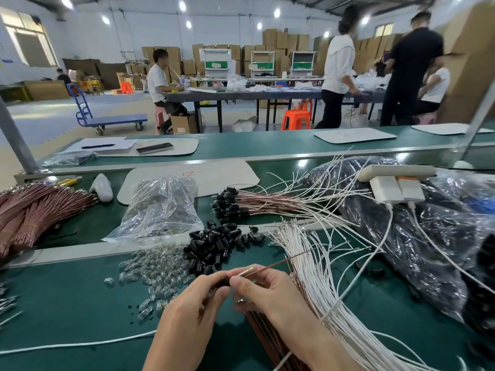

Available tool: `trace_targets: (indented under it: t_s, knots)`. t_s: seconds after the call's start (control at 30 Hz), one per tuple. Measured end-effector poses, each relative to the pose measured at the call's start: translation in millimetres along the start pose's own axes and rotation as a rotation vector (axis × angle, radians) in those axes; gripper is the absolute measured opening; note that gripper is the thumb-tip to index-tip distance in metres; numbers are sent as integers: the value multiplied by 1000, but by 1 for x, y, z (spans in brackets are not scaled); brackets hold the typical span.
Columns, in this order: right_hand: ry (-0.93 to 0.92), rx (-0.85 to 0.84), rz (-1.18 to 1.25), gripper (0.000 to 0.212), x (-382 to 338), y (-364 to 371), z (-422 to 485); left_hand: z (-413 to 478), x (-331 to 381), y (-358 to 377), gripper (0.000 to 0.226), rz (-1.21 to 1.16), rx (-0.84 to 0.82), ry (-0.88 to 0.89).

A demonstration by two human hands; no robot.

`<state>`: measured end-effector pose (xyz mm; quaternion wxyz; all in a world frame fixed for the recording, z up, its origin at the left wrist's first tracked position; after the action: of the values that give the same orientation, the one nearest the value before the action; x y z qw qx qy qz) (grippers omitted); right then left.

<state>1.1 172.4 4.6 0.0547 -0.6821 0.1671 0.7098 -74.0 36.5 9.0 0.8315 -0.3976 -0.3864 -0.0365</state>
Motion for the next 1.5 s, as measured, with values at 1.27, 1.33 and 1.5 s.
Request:
trace_targets:
  t_s: [1.27, 1.33, 1.5]
  knots:
    - [-311, 688, 581, 16, -29, -107, -31, -3, -28, -58, 45, 573, 373, 194]
    - [-320, 708, 646, 27, -27, -112, -35, -3, -31, -65, 56, 548, 374, 149]
    - [-365, 602, 795, 37, -30, -113, -34, -4, -42, -67, 27, 241, 329, -46]
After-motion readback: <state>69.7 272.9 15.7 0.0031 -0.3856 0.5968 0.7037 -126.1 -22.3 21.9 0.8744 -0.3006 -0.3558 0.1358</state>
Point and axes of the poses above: each hand's wrist, its own z-axis towards the middle knuckle, its own y-axis out of the palm, x = y × z, the point moved 5 cm from there along z, towards the middle knuckle, and after that the axes turned 6 degrees about -x, right-handed, at the moved point
